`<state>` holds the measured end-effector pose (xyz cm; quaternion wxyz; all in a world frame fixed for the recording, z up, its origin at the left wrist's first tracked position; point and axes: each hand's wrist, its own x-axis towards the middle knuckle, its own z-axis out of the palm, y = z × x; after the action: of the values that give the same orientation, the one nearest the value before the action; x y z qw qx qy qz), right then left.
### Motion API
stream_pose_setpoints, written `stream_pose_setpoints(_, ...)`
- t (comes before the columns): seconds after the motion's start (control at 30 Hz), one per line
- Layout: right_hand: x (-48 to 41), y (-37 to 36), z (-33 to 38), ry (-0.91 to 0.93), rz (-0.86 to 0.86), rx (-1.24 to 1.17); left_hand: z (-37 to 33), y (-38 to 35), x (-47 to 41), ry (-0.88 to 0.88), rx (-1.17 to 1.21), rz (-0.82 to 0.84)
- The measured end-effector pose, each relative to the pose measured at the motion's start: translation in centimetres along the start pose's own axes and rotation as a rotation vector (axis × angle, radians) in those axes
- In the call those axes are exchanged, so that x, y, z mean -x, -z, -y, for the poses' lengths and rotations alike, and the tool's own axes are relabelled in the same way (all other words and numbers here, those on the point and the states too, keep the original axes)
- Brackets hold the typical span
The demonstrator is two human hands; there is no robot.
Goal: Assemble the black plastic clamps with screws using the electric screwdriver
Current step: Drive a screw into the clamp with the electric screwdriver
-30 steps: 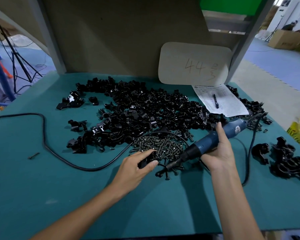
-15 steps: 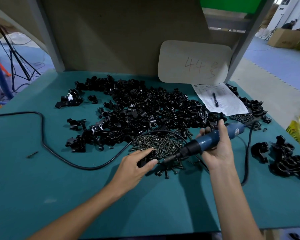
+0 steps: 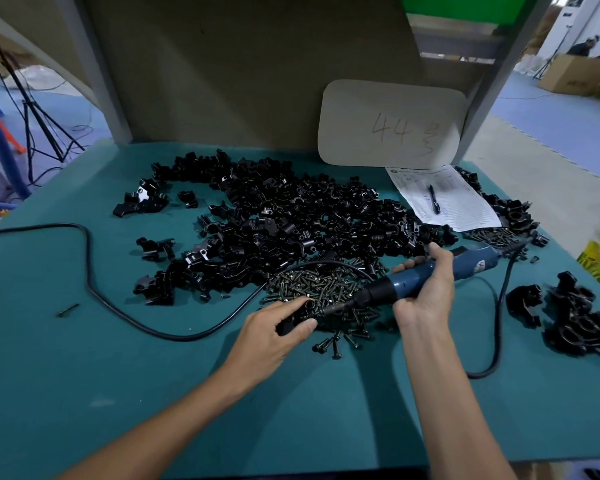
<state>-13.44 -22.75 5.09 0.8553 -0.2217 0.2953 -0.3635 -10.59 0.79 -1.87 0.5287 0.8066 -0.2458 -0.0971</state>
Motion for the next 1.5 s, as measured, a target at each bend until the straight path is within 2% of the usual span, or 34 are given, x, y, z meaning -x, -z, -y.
stream_pose_setpoints(0.37, -0.5, 0.2, -1.2, -0.068, 0.163, -0.090, -0.1, 0.2, -0.1, 0.006, 0.022, 0.083)
stream_pose_setpoints(0.73, 0.4, 0.0, -0.5, 0.008, 0.340, -0.088, -0.7, 0.5, 0.0, 0.009, -0.082, 0.134)
stream_pose_setpoints(0.8, 0.7, -0.3, -0.5, 0.027, 0.306, -0.030, -0.8, 0.4, 0.1, 0.002, -0.083, 0.121)
stream_pose_setpoints(0.97, 1.4, -1.2, -0.9, 0.111, 0.015, 0.089, -0.9, 0.5, 0.3, 0.026, -0.074, 0.087)
stream_pose_setpoints(1.03, 1.6, -1.1, -0.9, 0.130, -0.045, 0.096, -0.9, 0.5, 0.3, 0.037, -0.066, 0.084)
stream_pose_setpoints(1.23, 2.0, -0.8, -1.0, 0.133, -0.061, 0.079, -0.7, 0.3, 0.2, 0.039, -0.116, 0.081)
stream_pose_setpoints(1.5, 2.5, -2.1, -1.3, 0.186, 0.010, 0.094, -0.9, 0.4, 0.3, 0.057, -0.037, 0.053)
